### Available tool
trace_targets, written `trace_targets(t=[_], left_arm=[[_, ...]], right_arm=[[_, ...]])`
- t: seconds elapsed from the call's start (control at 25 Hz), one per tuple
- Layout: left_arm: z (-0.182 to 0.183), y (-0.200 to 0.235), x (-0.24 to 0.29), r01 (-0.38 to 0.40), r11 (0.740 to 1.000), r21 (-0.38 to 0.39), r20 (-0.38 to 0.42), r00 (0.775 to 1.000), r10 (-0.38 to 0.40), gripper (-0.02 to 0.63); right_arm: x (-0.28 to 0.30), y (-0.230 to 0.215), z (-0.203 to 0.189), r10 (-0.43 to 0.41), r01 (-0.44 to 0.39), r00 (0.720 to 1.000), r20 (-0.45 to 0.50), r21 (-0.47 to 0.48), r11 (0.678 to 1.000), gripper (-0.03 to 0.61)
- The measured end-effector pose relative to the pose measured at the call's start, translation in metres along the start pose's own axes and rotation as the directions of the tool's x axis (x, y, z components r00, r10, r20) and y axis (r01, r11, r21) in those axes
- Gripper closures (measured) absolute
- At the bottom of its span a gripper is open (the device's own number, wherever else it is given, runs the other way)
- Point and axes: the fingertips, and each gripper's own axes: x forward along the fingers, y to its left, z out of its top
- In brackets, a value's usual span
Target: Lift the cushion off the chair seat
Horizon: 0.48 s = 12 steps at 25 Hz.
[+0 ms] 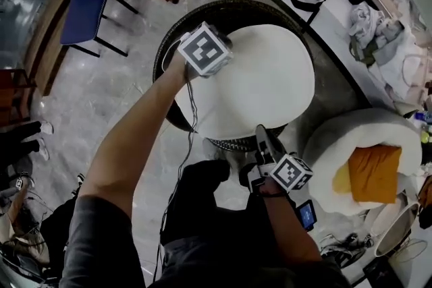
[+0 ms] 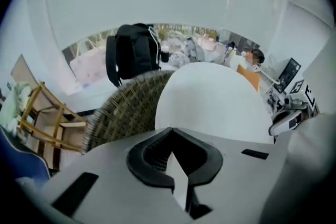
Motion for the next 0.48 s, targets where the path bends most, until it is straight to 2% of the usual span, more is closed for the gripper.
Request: trace_targets(t=[0.24, 0.48], left_arm=[[0.08, 0.013, -0.106, -0.103, 0.993, 0.051, 0.071, 0.993, 0.099, 0.611], [0.143, 0.025, -0.208, -0.21, 0.973, 0.095, 0.138, 0.971, 0.196, 0.611]], right_arm=[[-0.028, 0.085, 0.06, 0.088, -0.083, 0.994, 0.069, -0.075, 0.994, 0.552], [-0.048, 0.162, 0.108, 0.162, -0.145, 0.979, 0.123, -0.135, 0.98, 0.552]])
